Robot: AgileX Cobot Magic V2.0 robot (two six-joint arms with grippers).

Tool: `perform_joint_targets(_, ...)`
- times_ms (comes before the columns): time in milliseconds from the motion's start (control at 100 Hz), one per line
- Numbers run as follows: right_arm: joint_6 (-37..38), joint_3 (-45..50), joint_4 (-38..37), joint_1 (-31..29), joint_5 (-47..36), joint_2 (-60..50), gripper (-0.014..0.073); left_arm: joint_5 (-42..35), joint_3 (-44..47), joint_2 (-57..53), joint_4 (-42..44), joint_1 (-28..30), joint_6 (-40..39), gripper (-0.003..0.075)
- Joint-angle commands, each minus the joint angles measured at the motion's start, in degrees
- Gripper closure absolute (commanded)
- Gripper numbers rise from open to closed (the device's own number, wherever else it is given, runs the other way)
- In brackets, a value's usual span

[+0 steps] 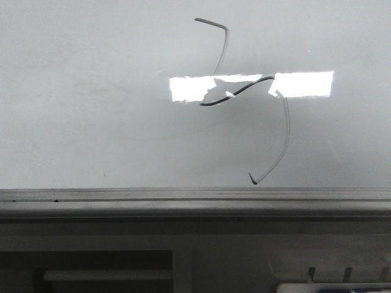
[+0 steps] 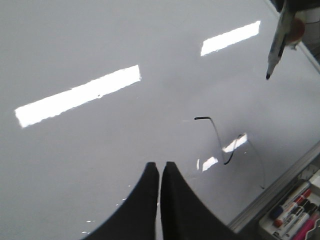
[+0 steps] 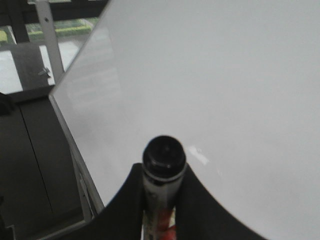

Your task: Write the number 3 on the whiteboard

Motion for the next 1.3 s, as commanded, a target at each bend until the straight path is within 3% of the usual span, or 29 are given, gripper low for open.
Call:
perform_joint_targets(0, -1.1, -4.8, 2.0, -0.2, 1.5, -0.8, 0.0657, -6.0, -1.3, 2.5, -5.8, 0.3, 2.0, 0.0724)
perform_joint_targets(80, -1.5, -5.4, 2.2, -0.2, 5.0, -0.8, 0.0656, -6.0, -1.3, 5.5, -14.5, 0.3, 8.7, 0.0641)
perform_joint_targets(210, -2.0, -5.3, 2.2, -0.2, 10.8, 0.4, 0.0656, -5.8, -1.3, 11.7, -32.6, 0.3, 21.0, 0.0410)
perform_joint_targets(280, -3.9, -5.3, 2.9, -0.2, 14.2, 1.2, 0.0656, -5.1, -1.5, 15.3, -41.7, 0.3, 27.2, 0.0354)
perform_joint_targets(440, -11.3, -5.3, 8.3, -0.2, 22.6, 2.5, 0.0656, -0.8, -1.5, 22.4, -58.9, 0.3, 42.8, 0.0353)
perform_joint_targets(640, -15.6, -5.3, 13.9, -0.2, 26.3, 4.4, 0.0656, 4.6, -1.5, 28.6, -71.7, 0.3, 50.3, 0.0353)
perform_joint_targets(860, -19.3, -5.3, 19.5, 2.7, 27.3, 5.9, 0.0656, 4.7, -1.5, 30.5, -78.9, 0.3, 53.3, 0.0353)
perform_joint_targets(1110, -21.9, -5.4, 18.8, 13.3, 20.1, 9.2, 0.0656, 5.1, -1.5, 30.5, -79.2, 0.3, 53.3, 0.0353)
perform_joint_targets(1290, -21.9, -5.4, 17.9, 15.1, 17.8, 9.9, 0.0656, 7.7, -1.5, 30.5, -79.2, 0.3, 53.3, 0.0354)
